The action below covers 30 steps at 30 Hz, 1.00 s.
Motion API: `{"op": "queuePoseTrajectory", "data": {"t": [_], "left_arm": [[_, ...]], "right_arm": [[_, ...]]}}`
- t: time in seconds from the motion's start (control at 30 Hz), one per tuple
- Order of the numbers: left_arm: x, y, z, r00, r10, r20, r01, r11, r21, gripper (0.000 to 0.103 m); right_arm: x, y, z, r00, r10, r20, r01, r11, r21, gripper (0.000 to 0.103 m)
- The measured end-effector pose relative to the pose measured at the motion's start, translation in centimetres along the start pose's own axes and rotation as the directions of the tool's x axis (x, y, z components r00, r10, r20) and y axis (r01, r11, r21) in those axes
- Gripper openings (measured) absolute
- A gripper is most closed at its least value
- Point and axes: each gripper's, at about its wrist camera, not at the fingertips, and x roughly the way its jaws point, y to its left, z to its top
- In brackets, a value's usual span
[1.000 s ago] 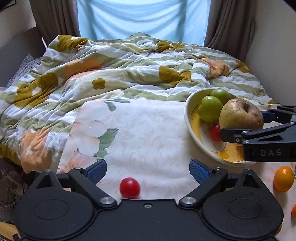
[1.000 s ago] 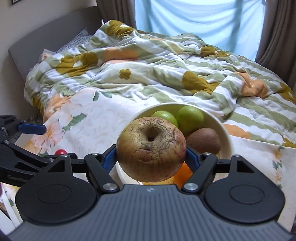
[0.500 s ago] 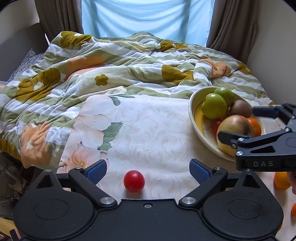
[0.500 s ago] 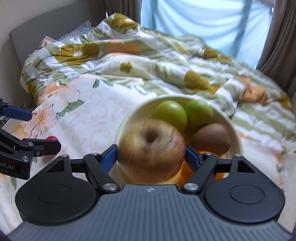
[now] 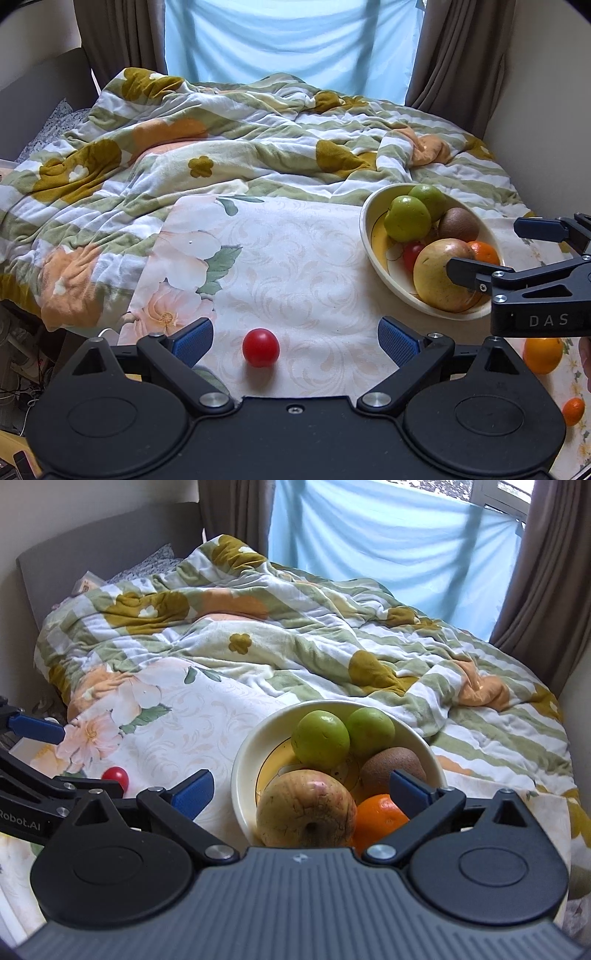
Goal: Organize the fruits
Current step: 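Move both tools toward the small mandarins on the cloth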
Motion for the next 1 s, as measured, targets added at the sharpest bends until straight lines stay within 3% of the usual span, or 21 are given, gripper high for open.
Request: {"op": "queuePoseTrajectory", "data": {"t": [0.17,0.57,1.0], "left_arm": [[-2.0,-0.1,0.2,0.999,-0.012,0.035,0.013,0.999,-0.034,0.098],[-7.5,-3.1,-0.6,0.989,-0.023,0.144,0.023,1.000,-0.001,0.098],[-11.2,-9.3,-5.9,0.984,-0.051,0.170,0.042,0.997,0.058,0.098]], "right_arm": [[-2.3,-0.7,0.3,1.000,-0.003,-0.009,0.003,0.998,0.057,0.103],[-10.5,-3.9,-1.3,0.998,-0.058,-0.001,0.057,0.984,0.168,0.103],[-19.5,-9.2,-7.6,0.994,-0.105,0.020,0.097,0.969,0.228,0.103]]}}
